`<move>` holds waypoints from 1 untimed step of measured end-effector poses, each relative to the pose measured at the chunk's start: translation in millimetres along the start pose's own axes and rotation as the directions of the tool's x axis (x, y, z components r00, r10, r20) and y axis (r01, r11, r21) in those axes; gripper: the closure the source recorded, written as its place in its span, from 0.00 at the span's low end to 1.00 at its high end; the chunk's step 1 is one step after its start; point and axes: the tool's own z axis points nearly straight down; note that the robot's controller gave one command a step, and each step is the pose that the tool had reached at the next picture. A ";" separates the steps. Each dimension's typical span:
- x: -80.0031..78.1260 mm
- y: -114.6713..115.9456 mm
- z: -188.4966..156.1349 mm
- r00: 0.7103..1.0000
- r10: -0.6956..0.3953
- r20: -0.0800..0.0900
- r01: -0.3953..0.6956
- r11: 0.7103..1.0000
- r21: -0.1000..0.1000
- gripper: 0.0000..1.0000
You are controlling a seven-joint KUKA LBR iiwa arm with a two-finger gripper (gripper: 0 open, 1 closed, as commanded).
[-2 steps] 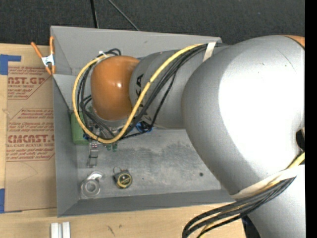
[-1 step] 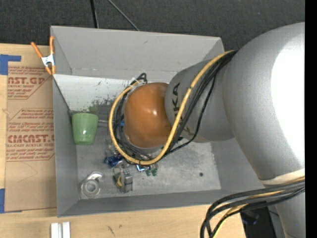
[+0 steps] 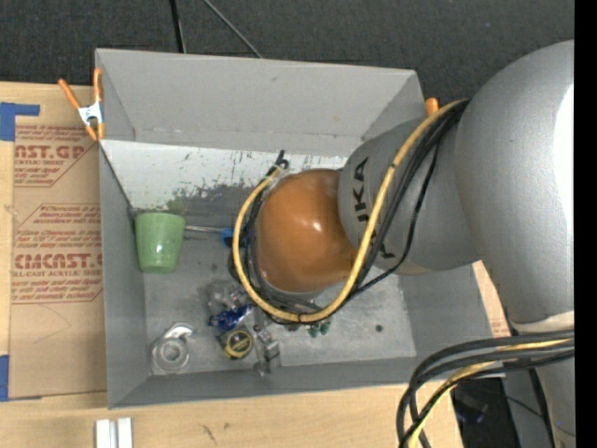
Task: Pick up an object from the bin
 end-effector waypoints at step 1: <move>-18.6 5.2 30.7 0.951 -0.311 0.002 0.311 0.951 0.000 0.00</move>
Offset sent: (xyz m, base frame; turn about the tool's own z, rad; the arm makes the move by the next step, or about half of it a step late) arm 0.0140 0.0125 -0.0298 -0.3149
